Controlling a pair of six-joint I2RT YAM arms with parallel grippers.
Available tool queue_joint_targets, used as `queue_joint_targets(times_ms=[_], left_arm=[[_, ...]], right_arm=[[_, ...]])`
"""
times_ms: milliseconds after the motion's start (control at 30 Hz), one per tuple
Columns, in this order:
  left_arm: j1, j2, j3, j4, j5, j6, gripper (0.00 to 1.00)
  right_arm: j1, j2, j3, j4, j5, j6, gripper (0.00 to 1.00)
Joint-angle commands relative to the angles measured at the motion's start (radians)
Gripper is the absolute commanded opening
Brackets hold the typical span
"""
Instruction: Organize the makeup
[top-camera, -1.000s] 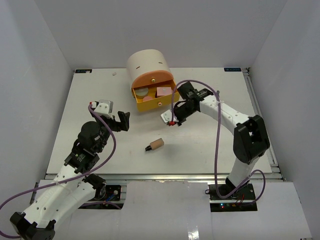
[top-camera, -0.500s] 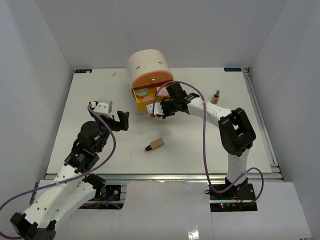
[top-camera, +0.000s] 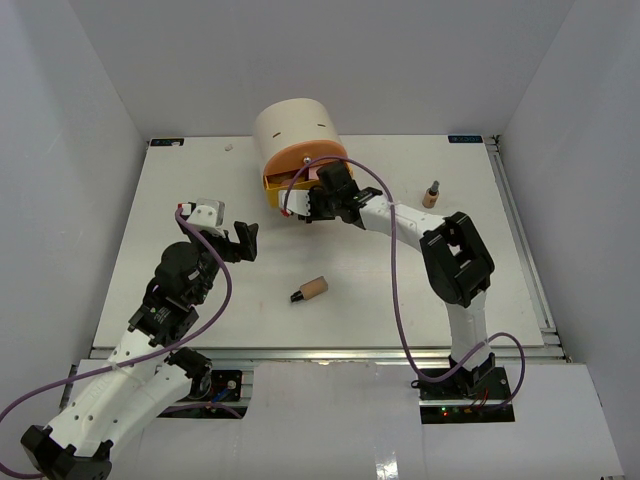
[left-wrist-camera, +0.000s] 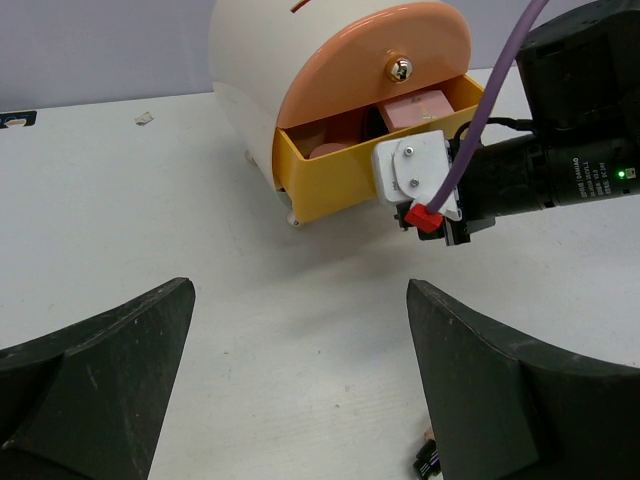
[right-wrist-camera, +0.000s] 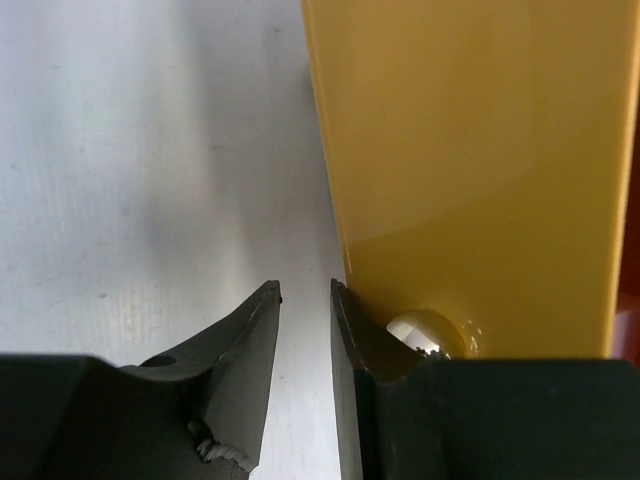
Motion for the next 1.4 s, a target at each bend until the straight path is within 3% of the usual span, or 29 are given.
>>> queue_joint_targets(times_ms=[0, 367, 600, 867, 1067, 1167, 1367], left_arm=[[0.005, -0.006, 0.033, -0.002, 0.009, 0.0, 0.98], [0.005, -0.002, 0.033, -0.002, 0.018, 0.0, 0.98], [0.005, -0.003, 0.033, -0.001, 0.019, 0.0, 0.98], [0.005, -0.003, 0.035, -0.002, 0.029, -0.002, 0.98], [0.005, -0.002, 0.035, -0.001, 0.03, -0.003, 0.98], [0.005, -0.001, 0.035, -0.001, 0.03, -0.003, 0.98], [0.005, 0.013, 0.033, 0.001, 0.042, -0.008, 0.98]], right_arm=[[-0.005, 0.021, 0.107, 0.094, 0.072, 0.025, 0.37], [-0.006, 0.067, 0.18, 0.094, 0.116, 0.055, 0.55], [-0.006, 0.031, 0.133, 0.067, 0.045, 0.07, 0.56], [-0.022, -0.132, 0.018, 0.016, -0.085, 0.277, 0.56], [-0.104, -0.132, 0.038, -0.051, -0.246, 0.514, 0.88], [-0.143, -0.114, 0.049, -0.054, -0.349, 0.576, 0.9], [-0.19, -0.138, -0.004, -0.003, -0.354, 0.612, 0.9]])
